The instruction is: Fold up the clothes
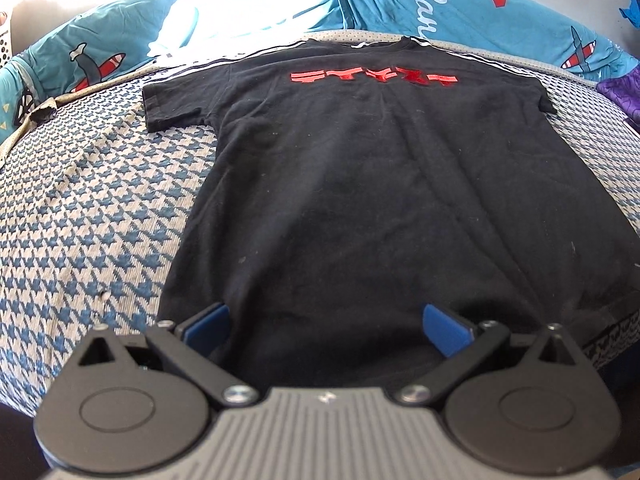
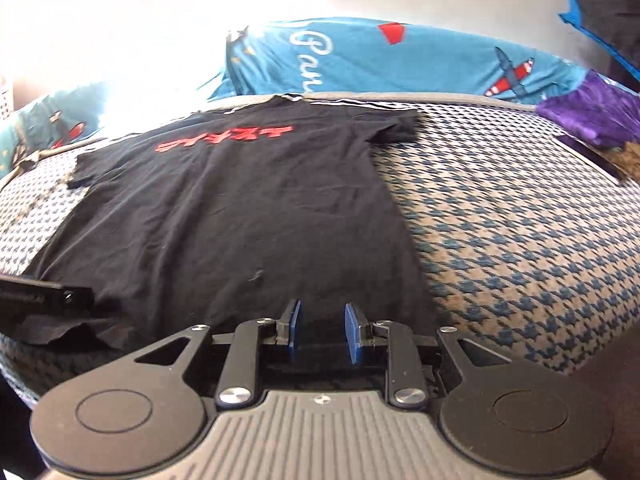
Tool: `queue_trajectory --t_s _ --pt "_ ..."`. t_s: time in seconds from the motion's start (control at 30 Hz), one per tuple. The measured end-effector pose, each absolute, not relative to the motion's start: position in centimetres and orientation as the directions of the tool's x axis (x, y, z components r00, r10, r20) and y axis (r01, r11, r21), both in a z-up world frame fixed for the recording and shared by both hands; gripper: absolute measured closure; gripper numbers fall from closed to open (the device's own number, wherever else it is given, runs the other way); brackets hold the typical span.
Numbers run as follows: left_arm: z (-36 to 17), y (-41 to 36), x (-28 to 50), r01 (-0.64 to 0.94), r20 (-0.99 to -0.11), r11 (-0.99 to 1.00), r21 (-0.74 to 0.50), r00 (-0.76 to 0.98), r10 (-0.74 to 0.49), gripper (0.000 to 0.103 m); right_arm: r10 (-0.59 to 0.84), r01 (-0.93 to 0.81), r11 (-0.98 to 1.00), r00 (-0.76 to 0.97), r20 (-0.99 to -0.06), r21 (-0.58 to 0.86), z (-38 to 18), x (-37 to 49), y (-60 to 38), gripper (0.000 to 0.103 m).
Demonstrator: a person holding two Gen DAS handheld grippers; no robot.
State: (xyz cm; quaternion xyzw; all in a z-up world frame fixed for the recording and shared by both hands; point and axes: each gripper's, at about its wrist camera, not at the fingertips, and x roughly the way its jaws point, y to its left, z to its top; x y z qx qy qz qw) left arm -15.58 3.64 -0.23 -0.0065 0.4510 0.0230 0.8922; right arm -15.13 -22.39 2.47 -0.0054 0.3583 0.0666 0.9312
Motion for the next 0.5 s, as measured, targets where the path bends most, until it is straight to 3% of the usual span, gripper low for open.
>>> queue_trajectory --t_s 0.23,0.37,0.5 --pt "-0.3 3.3 -16.2 -0.038 -0.81 0.999 0.009 0.586 0.029 0.0 -0.009 0.065 0.996 0.754 -0.657 0.061 2.4 -14.6 -25.2 0.074" --pt "-0.5 2.8 -16.7 -0.024 -0.813 0.999 0.036 0.581 0.043 0.0 -0.086 0.149 0.988 0.755 -0.65 0.043 2.2 -14.4 -26.0 0.059" --pt "-0.6 2.7 -17.0 -0.015 -0.815 0.999 0.045 0.578 0.045 0.0 -0.096 0.194 0.978 0.737 -0.669 0.074 1.5 -13.4 -26.7 0.058"
